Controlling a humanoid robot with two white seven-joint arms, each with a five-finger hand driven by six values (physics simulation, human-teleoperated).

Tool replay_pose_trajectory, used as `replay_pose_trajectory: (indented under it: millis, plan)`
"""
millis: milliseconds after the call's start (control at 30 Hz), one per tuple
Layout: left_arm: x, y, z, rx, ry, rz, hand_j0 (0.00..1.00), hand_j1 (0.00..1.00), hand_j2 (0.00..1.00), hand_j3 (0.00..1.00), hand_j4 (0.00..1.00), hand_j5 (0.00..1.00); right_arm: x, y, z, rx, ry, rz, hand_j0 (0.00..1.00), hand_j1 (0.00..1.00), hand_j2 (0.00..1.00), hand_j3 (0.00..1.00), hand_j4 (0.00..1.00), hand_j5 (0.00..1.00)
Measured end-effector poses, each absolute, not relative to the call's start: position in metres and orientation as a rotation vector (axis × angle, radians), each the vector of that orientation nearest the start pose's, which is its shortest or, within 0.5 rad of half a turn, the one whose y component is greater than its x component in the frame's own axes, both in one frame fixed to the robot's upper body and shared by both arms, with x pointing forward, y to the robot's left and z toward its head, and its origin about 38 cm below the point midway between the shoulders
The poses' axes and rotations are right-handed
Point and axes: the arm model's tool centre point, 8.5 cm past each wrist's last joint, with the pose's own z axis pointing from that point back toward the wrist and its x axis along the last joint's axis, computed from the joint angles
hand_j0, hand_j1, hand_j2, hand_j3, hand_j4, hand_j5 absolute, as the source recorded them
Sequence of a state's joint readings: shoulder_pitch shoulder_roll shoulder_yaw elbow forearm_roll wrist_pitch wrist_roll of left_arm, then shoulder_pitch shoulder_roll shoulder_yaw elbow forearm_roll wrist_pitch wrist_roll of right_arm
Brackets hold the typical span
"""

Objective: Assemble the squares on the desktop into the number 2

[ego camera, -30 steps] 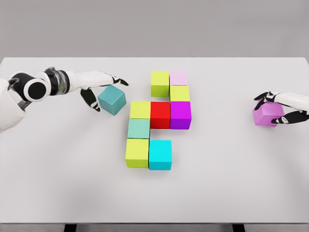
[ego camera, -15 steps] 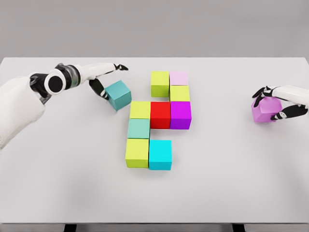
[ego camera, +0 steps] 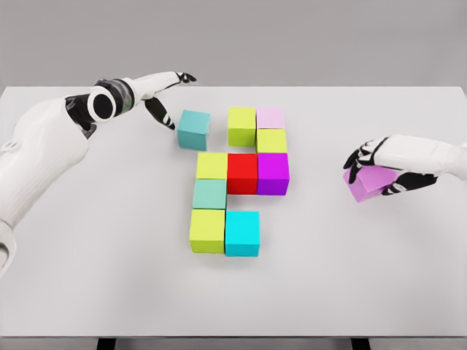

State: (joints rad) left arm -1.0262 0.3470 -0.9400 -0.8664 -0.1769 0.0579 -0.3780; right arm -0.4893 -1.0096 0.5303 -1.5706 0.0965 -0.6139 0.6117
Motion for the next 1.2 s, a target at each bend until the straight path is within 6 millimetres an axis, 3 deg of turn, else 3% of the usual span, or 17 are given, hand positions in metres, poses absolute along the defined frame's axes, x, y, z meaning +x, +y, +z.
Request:
replay_pose_trajectory:
  millis: [167,267,367,467,600,633,667,700,733,800,900,1000,1100,1200]
  plan:
    - [0.568,0.207,0.197,0.389,-1.206,-1.43,0.99,0.99,0.99,0.99,0.99,0.99,0.37,-0.304,0.253,-0.162,-1.477,2.162,0.55,0.55,0.55,0.55,0.55,0.55]
    - [0.534,0.226,0.186,0.274,-1.208,-1.475,1.0,1.0,1.0,1.0,1.0,1.0,0.365,-0.289,0.246,-0.11,-1.464,2.218,0.55,0.55,0.55,0.55,0.55,0.55]
    - [0.512,0.235,0.198,0.233,-1.228,-1.523,1.0,1.0,1.0,1.0,1.0,1.0,0.361,-0.273,0.233,-0.049,-1.459,2.251,0.55,0.55,0.55,0.55,0.55,0.55]
    - [0.513,0.248,0.199,0.244,-1.204,-1.507,1.0,1.0,1.0,1.0,1.0,1.0,0.362,-0.247,0.229,0.007,-1.475,2.31,0.55,0.55,0.55,0.55,0.55,0.55]
    - [0.526,0.264,0.183,0.334,-1.094,-1.481,1.0,1.0,1.0,1.0,1.0,1.0,0.354,-0.229,0.208,0.106,-1.458,2.339,0.56,0.56,0.56,0.56,0.56,0.56]
    - [0.527,0.264,0.179,0.356,-1.057,-1.491,1.0,1.0,1.0,1.0,1.0,1.0,0.353,-0.227,0.207,0.116,-1.456,2.343,0.63,0.63,0.63,0.63,0.63,0.63]
    - [0.528,0.261,0.179,0.368,-1.025,-1.511,1.0,1.0,1.0,1.0,1.0,1.0,0.353,-0.226,0.206,0.119,-1.457,2.345,0.91,0.91,0.91,0.91,0.91,0.91]
    - [0.529,0.257,0.182,0.376,-1.005,-1.53,1.0,1.0,1.0,1.0,1.0,1.0,0.353,-0.225,0.205,0.123,-1.456,2.347,1.0,1.0,1.0,1.0,1.0,1.0]
    - [0.53,0.253,0.185,0.383,-0.995,-1.545,1.0,1.0,1.0,1.0,1.0,1.0,0.353,-0.225,0.205,0.123,-1.455,2.347,1.0,1.0,1.0,1.0,1.0,1.0]
    - [0.531,0.249,0.191,0.394,-0.986,-1.563,1.0,1.0,1.0,1.0,1.0,1.0,0.354,-0.229,0.207,0.109,-1.452,2.344,1.0,1.0,1.0,1.0,1.0,1.0]
    - [0.53,0.245,0.192,0.398,-0.976,-1.582,1.0,1.0,1.0,1.0,1.0,1.0,0.364,-0.251,0.222,0.014,-1.448,2.306,1.0,1.0,1.0,1.0,1.0,1.0]
    - [0.527,0.24,0.195,0.397,-0.988,-1.609,1.0,1.0,1.0,1.0,1.0,1.0,0.383,-0.284,0.242,-0.117,-1.438,2.228,1.0,1.0,1.0,1.0,1.0,1.0]
    - [0.521,0.233,0.205,0.403,-1.018,-1.642,1.0,1.0,1.0,1.0,1.0,1.0,0.408,-0.33,0.26,-0.216,-1.443,2.057,1.0,1.0,1.0,1.0,1.0,1.0]
    - [0.517,0.228,0.206,0.413,-1.02,-1.67,1.0,1.0,1.0,1.0,1.0,1.0,0.425,-0.371,0.257,-0.268,-1.409,1.906,1.0,1.0,1.0,1.0,1.0,1.0]
